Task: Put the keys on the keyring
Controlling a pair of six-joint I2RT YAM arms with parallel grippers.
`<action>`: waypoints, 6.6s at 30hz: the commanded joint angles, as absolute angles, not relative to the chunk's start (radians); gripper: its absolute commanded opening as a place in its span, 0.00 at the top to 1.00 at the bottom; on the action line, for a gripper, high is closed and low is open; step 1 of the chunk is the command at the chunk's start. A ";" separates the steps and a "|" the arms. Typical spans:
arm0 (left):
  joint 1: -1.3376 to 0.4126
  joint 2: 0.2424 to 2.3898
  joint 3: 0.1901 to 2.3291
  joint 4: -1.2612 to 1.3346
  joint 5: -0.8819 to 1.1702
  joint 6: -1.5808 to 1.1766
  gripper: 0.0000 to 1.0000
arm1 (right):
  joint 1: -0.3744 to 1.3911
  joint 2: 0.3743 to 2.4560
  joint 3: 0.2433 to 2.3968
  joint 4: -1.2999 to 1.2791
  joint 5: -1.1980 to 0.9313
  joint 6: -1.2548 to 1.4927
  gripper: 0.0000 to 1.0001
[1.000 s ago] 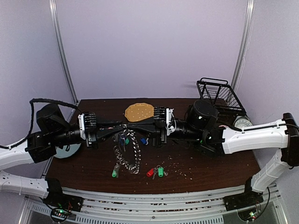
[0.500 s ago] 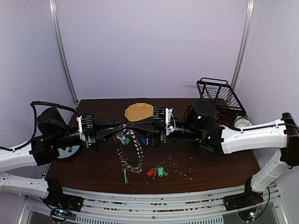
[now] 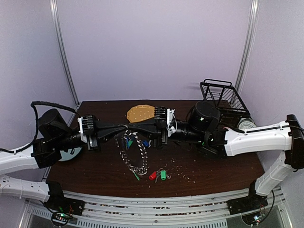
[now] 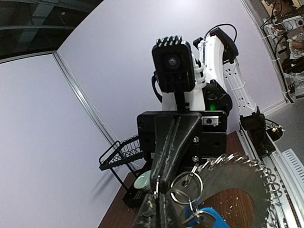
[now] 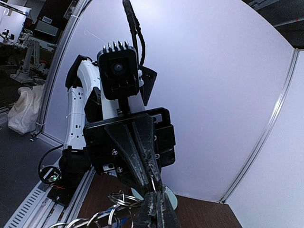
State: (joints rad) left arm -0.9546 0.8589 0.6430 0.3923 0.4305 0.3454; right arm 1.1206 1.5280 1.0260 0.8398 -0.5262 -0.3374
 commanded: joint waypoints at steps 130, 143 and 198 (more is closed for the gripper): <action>-0.826 0.891 0.655 0.308 0.461 0.345 0.82 | 1.142 1.560 1.124 0.723 -0.286 -0.235 1.00; -0.825 0.899 0.657 0.290 0.401 0.362 0.83 | 1.142 1.541 1.108 0.733 -0.286 -0.241 1.00; -0.826 0.821 0.703 0.091 0.342 0.592 1.00 | 1.151 1.570 1.310 0.202 -0.275 -0.483 0.80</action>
